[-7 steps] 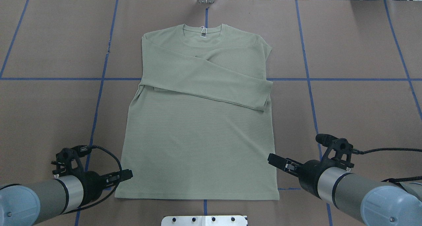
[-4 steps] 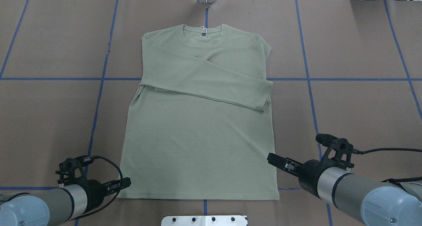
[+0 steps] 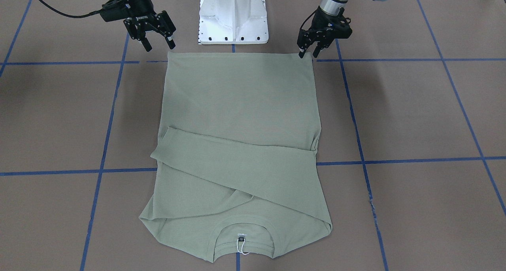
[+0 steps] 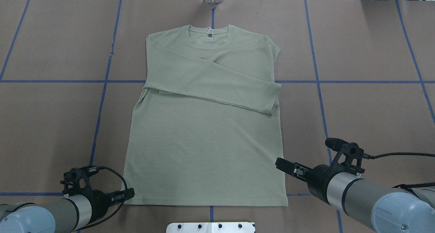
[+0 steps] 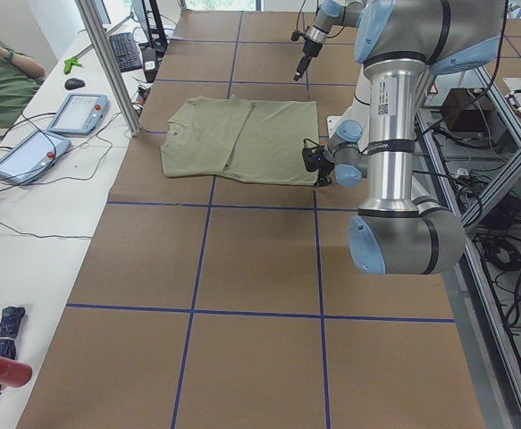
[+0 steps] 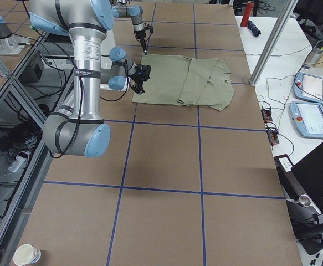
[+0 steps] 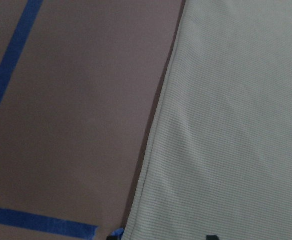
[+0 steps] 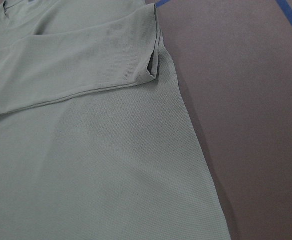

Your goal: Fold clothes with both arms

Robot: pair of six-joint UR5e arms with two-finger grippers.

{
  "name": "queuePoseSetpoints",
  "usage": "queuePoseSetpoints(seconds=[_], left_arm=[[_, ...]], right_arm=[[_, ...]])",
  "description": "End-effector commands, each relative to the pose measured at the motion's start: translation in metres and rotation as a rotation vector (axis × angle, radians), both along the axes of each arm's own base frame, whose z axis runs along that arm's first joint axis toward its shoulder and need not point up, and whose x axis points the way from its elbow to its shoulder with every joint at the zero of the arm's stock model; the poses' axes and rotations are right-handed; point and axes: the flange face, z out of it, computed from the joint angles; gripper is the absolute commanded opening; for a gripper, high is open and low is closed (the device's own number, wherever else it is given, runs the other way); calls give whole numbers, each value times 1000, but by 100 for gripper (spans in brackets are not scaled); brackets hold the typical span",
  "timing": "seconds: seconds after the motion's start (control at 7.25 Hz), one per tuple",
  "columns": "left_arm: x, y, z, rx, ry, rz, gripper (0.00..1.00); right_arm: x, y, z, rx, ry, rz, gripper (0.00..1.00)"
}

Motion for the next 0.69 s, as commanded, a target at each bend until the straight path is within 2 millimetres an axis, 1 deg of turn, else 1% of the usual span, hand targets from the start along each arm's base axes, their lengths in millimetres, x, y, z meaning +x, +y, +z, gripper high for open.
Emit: queuePoseSetpoints(seconds=[0.0,0.14,0.28,0.41,0.55], left_arm=[[5,3,8,1,-3,7,66],[5,2,5,2,15,5,57],[3,2,2,2,40,5,32],[3,2,2,3,40,5,0],[3,2,2,4,40,6,0]], right_arm=[[0,0,0,0,-1,0,99],[0,0,-1,0,-2,0,99],[0,0,-1,0,-2,0,99],[0,0,-1,0,-2,0,99],[0,0,-1,0,-4,0,99]])
